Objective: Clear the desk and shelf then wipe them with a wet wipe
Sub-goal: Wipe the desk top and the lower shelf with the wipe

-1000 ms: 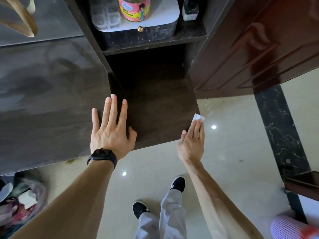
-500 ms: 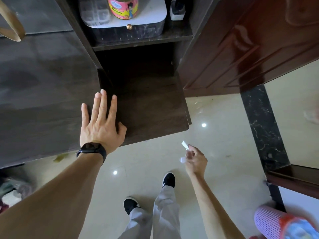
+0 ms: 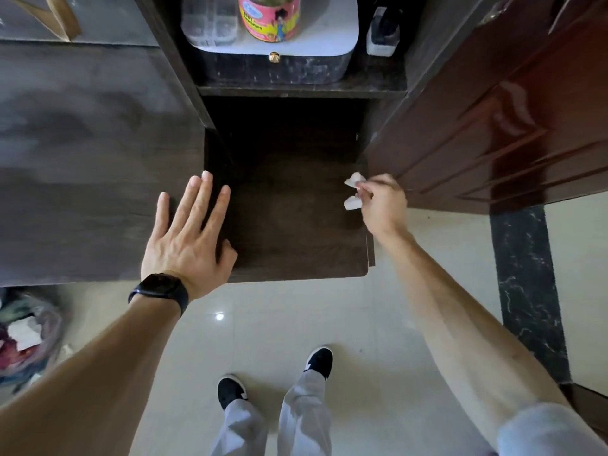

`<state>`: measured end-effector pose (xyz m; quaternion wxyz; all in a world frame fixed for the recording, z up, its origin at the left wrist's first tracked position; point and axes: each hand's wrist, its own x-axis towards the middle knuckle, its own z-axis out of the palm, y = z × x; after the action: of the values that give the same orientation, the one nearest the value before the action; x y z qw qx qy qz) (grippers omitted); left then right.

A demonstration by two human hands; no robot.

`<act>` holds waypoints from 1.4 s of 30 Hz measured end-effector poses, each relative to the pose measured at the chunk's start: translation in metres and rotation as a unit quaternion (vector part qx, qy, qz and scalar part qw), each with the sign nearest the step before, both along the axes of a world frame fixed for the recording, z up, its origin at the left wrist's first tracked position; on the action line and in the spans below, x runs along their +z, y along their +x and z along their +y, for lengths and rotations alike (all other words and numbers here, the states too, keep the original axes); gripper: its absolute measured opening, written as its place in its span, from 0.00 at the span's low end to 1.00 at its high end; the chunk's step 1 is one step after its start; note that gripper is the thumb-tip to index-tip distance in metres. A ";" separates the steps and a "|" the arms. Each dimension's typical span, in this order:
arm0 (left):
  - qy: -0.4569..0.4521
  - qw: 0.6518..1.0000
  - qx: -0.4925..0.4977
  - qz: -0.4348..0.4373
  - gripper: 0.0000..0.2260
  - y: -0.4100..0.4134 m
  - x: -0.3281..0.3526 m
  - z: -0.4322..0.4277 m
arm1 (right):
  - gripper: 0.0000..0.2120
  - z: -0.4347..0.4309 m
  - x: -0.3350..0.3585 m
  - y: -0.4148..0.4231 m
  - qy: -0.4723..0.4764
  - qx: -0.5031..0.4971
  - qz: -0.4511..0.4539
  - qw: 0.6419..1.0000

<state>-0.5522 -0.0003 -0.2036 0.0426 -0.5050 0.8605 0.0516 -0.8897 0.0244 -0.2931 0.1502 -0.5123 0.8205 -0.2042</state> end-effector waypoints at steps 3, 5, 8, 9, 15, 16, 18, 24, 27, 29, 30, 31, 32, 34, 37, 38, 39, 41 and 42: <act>-0.003 1.000 0.006 -0.006 0.37 0.000 -0.001 -0.001 | 0.08 -0.001 -0.013 -0.007 0.011 0.029 0.025 0.999; -0.003 1.000 0.010 -0.005 0.36 0.000 -0.001 0.000 | 0.09 0.041 -0.018 0.005 0.002 0.024 0.011 1.000; -0.001 1.000 0.016 -0.010 0.36 -0.002 0.001 0.000 | 0.15 0.132 -0.014 0.027 0.037 0.063 -0.038 0.997; 0.000 1.000 0.017 -0.008 0.36 -0.002 0.002 0.000 | 0.15 0.157 -0.012 0.032 0.067 0.078 -0.052 0.993; -0.015 1.000 0.015 0.004 0.36 -0.003 0.003 0.004 | 0.10 0.173 0.009 0.029 0.051 0.034 -0.109 0.992; -0.022 1.000 0.011 0.008 0.36 -0.004 0.003 0.003 | 0.09 0.153 0.013 0.026 0.025 0.022 -0.105 0.994; -0.033 0.999 0.008 0.015 0.35 -0.003 0.002 0.004 | 0.08 0.109 0.015 0.024 -0.004 0.011 -0.085 0.996; -0.068 0.997 0.005 0.036 0.34 -0.001 -0.004 0.004 | 0.20 0.007 -0.015 0.018 0.023 0.012 0.065 0.998; -0.070 0.997 0.004 0.033 0.35 -0.001 -0.004 0.002 | 0.28 0.033 -0.023 0.087 0.020 0.174 0.074 0.982; -0.068 0.997 0.004 0.031 0.35 0.000 -0.003 0.003 | 0.29 0.072 -0.026 0.134 -0.001 0.312 0.004 0.950; -0.067 0.997 0.005 0.031 0.35 0.001 -0.002 0.003 | 0.29 0.090 -0.026 0.149 0.009 0.375 -0.023 0.927; -0.067 0.997 0.006 0.031 0.35 0.001 -0.002 0.003 | 0.29 0.103 -0.026 0.156 0.032 0.426 -0.047 0.903; -0.069 0.997 0.007 0.033 0.35 0.001 -0.002 0.003 | 0.28 0.108 -0.021 0.158 0.051 0.446 -0.074 0.891; -0.073 0.997 0.005 0.039 0.35 0.001 -0.003 0.003 | 0.21 0.089 -0.009 0.145 0.047 0.353 -0.114 0.927; -0.074 0.997 0.003 0.036 0.34 0.001 -0.003 0.000 | 0.16 0.022 -0.006 0.104 -0.013 0.167 -0.037 0.985; -0.074 0.997 0.001 0.037 0.34 0.001 -0.003 0.000 | 0.18 0.003 -0.010 0.093 -0.014 0.148 0.013 0.989; -0.074 0.996 0.000 0.040 0.33 0.002 -0.003 0.002 | 0.21 -0.010 -0.018 0.087 -0.009 0.130 0.051 0.990; -0.072 0.997 0.002 0.042 0.33 0.003 -0.004 0.003 | 0.26 -0.013 -0.031 0.105 -0.005 0.112 0.068 0.991; -0.070 0.997 0.001 0.040 0.33 0.003 -0.005 0.003 | 0.26 -0.003 -0.033 0.126 -0.015 0.149 0.064 0.987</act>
<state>-0.5496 0.0030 -0.2083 -0.0273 -0.5054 0.8624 0.0112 -0.7634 0.0215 -0.3260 0.1184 -0.6428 0.7401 -0.1582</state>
